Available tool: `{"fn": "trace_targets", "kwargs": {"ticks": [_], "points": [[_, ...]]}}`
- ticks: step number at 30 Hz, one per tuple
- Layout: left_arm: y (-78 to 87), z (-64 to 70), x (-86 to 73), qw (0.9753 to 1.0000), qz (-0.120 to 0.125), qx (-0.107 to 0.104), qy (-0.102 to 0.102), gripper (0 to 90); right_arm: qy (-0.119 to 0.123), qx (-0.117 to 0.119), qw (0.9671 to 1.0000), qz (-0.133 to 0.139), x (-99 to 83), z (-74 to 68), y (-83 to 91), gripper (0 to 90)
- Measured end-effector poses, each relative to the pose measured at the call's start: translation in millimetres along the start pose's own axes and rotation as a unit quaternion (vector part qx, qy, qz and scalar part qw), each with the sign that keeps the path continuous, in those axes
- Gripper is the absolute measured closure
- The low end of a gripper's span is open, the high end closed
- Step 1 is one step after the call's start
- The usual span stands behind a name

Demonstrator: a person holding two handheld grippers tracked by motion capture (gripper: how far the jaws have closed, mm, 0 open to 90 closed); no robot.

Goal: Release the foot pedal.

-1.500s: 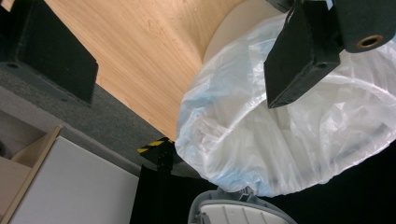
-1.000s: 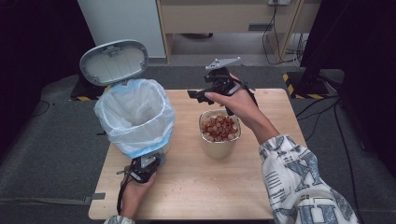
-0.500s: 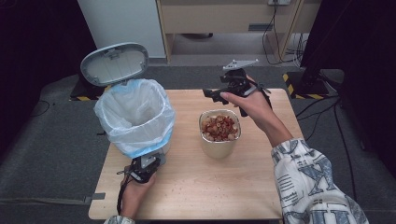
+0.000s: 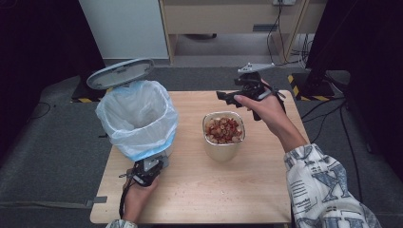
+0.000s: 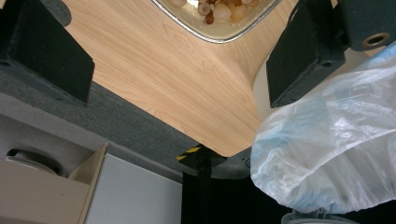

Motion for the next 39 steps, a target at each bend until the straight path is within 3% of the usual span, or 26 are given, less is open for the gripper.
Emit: {"fn": "trace_targets", "kwargs": {"ticks": [12, 14, 15, 16, 17, 18, 19, 21, 22, 24, 27, 28, 31, 33, 34, 36, 37, 39], "points": [[-0.1, 0.8, 0.0, 1.0, 0.001, 0.002, -0.001, 85.1, -0.008, -0.012, 0.9999, -0.001, -8.1, 12.8, 9.5, 8.2], [0.7, 2.4, 0.2, 0.9999, 0.005, 0.014, -0.008, 83.8, -0.013, -0.016, 0.9998, 0.002, -9.8, 16.1, 12.1, 8.3], [1.6, 1.4, 0.6, 0.9997, 0.008, 0.024, -0.004, 75.9, -0.014, -0.018, 0.9997, 0.001, -10.8, 17.5, 13.0, 8.3], [1.6, 1.4, 0.6, 0.9997, 0.008, 0.024, -0.004, 70.8, -0.014, -0.018, 0.9997, 0.001, -10.8, 17.5, 13.0, 8.3], [6.3, 1.1, 2.2, 0.9995, 0.016, 0.021, 0.014, 67.6, -0.018, -0.022, 0.9996, 0.002, -13.5, 21.1, 15.3, 8.3], [6.3, 1.1, 2.2, 0.9995, 0.016, 0.021, 0.014, 64.9, -0.018, -0.022, 0.9996, 0.002, -13.5, 21.1, 15.3, 8.3], [11.1, 3.2, 3.9, 0.9994, 0.02, 0.027, 0.012, 64.9, -0.019, -0.024, 0.9995, 0.003, -14.4, 22.4, 16.1, 8.1], [17.3, 14.8, 4.8, 0.9998, 0.017, 0.013, 0.004, 60.9, -0.024, -0.039, 0.9989, 0.004, -20.7, 29.8, 21.1, 8.1], [18.7, 17.9, 5.7, 0.9998, 0.016, 0.01, -0.011, 59.5, -0.026, -0.043, 0.9987, 0.002, -22.7, 31.8, 22.5, 7.9], [19.2, 21.3, 7.4, 0.9997, 0.022, 0.006, -0.008, 55.7, -0.029, -0.052, 0.9982, 0.004, -25.6, 35.2, 24.6, 8.1], [19.7, 27.9, 11.0, 0.9996, 0.025, -0.005, -0.013, 51.6, -0.05, -0.098, 0.9939, 0.005, -40.6, 50.8, 35.0, 8.2], [19.7, 27.9, 11.0, 0.9996, 0.025, -0.005, -0.013, 51.2, -0.05, -0.098, 0.9939, 0.005, -40.6, 50.8, 35.0, 8.2], [20.4, 30.1, 11.9, 0.9995, 0.027, -0.008, -0.015, 47.9, -0.072, -0.13, 0.9889, 0.009, -61.6, 63.6, 44.8, 8.7], [21.7, 31.1, 12.5, 0.9994, 0.031, -0.013, -0.012, 47.7, -0.077, -0.136, 0.9876, 0.009, -67.6, 66.0, 46.6, 8.7], [22.2, 31.7, 12.4, 0.9993, 0.031, -0.016, -0.011, 47.4, -0.086, -0.148, 0.9852, 0.005, -80.8, 70.8, 49.1, 8.7], [22.4, 32.0, 12.3, 0.9993, 0.031, -0.017, -0.01, 47.2, -0.089, -0.153, 0.9843, 0.003, -87.5, 73.0, 49.8, 8.7], [22.3, 32.7, 12.2, 0.9993, 0.031, -0.021, -0.009, 47.0, -0.099, -0.159, 0.9822, 0.0, -101.8, 77.0, 51.5, 8.7], [22.3, 33.4, 12.4, 0.9992, 0.031, -0.022, -0.011, 46.0, -0.102, -0.165, 0.9809, -0.004, -112.1, 79.5, 52.6, 8.7]]}}
Point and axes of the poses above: each handheld gripper's, and its own axes: y roughly backward along the jaws, x roughly out of its top, z roughly to its right, the point moved 5 cm from there along -y, roughly forward along the jaws, and after that the axes turned 1 degree about -x, right-handed, at the moved point
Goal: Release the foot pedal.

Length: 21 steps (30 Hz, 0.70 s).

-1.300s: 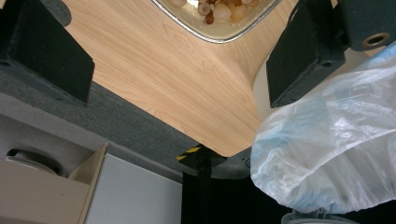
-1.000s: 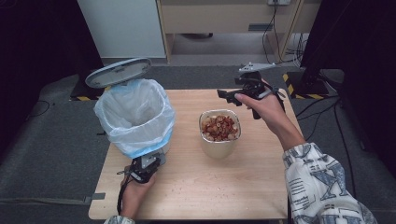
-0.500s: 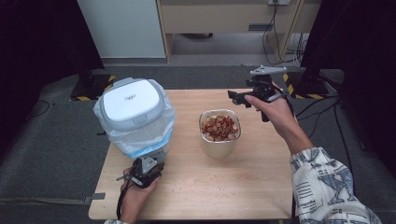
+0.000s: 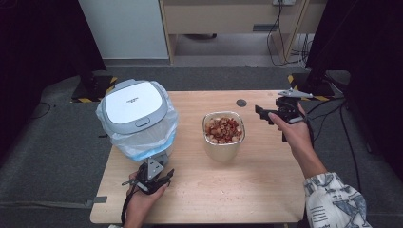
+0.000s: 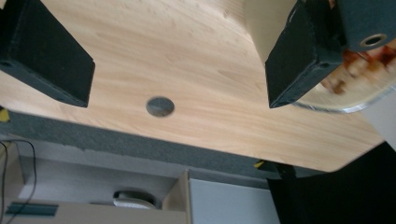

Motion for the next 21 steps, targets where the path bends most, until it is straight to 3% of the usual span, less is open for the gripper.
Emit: {"fn": "trace_targets", "kwargs": {"ticks": [7, 18, 21], "points": [[-2.6, 2.4, -1.3, 0.9999, -0.008, -0.009, -0.002, 41.1, -0.011, -0.012, 0.9998, -0.012, -30.8, 9.1, -1.3, 8.9], [-6.4, 3.8, -4.5, 0.9994, -0.026, -0.023, 0.001, 35.8, 0.008, -0.011, 0.9989, -0.045, -70.0, 3.1, -5.9, 8.3], [-7.3, 3.5, -5.4, 0.9992, -0.032, -0.026, 0.002, 35.3, 0.004, -0.009, 0.9985, -0.054, -81.0, 3.0, -5.5, 8.2]]}}
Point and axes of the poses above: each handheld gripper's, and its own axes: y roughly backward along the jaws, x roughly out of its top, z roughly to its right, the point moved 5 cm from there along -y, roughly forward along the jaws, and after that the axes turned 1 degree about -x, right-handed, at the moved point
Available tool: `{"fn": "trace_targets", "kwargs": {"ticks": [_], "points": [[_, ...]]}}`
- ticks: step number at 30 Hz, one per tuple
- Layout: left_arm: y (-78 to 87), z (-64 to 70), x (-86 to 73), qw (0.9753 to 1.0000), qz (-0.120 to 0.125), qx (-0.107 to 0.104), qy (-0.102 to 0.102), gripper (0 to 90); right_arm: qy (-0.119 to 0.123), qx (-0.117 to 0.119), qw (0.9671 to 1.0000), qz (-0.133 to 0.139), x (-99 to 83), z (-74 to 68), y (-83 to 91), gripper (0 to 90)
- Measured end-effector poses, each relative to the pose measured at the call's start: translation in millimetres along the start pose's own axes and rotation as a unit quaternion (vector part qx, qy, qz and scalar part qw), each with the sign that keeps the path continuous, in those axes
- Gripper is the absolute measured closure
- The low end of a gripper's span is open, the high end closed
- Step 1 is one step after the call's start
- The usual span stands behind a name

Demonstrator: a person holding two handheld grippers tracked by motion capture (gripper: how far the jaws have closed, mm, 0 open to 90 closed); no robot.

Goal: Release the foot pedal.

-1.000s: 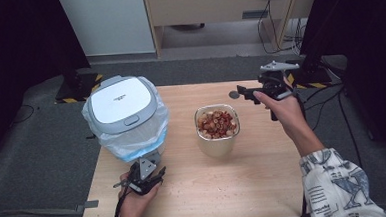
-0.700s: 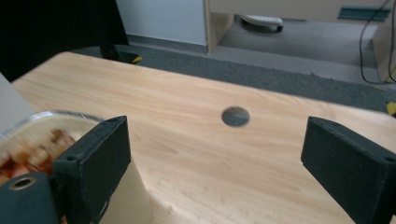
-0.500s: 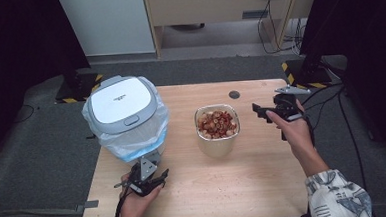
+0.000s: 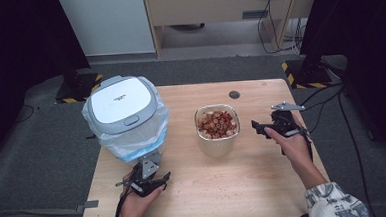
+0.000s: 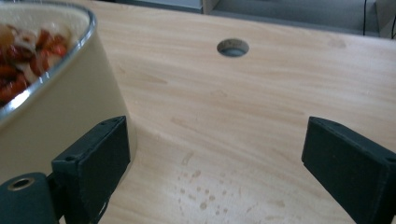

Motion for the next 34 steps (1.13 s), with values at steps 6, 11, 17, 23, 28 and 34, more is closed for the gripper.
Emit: {"fn": "trace_targets", "kwargs": {"ticks": [6, 11, 17, 23, 28, 34], "points": [[-0.7, 0.8, -0.7, 1.0, -0.005, -0.003, -0.003, 34.5, -0.006, -0.002, 0.9998, -0.017, -22.5, 1.6, -4.0, 8.1], [-1.7, 1.2, -1.3, 0.9999, -0.009, -0.008, -0.002, 34.1, -0.017, -0.012, 0.999, -0.038, -43.3, 4.5, -13.4, 8.9], [-2.2, 0.9, -1.3, 0.9999, -0.008, -0.008, -0.003, 33.0, -0.018, -0.018, 0.9972, -0.07, -63.0, 0.2, -26.0, 6.7], [-2.1, 1.4, -0.4, 0.9999, -0.007, -0.009, -0.005, 32.6, -0.01, -0.037, 0.9952, -0.09, -80.5, -4.9, -36.7, 5.7], [-2.0, 2.0, 0.8, 0.9999, -0.003, -0.011, -0.007, 32.3, 0.004, -0.06, 0.9947, -0.083, -83.3, -9.4, -38.0, 4.6], [-1.5, 2.2, 2.0, 0.9998, 0.004, -0.018, -0.006, 31.4, 0.002, -0.062, 0.9943, -0.086, -86.3, -16.3, -35.3, 2.5]]}}
Point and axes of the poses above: each handheld gripper's, and its own axes: y roughly backward along the jaws, x roughly out of its top, z roughly to its right, the point moved 5 cm from there along -y, roughly forward along the jaws, and after that the axes turned 1 degree about -x, right-handed, at the moved point
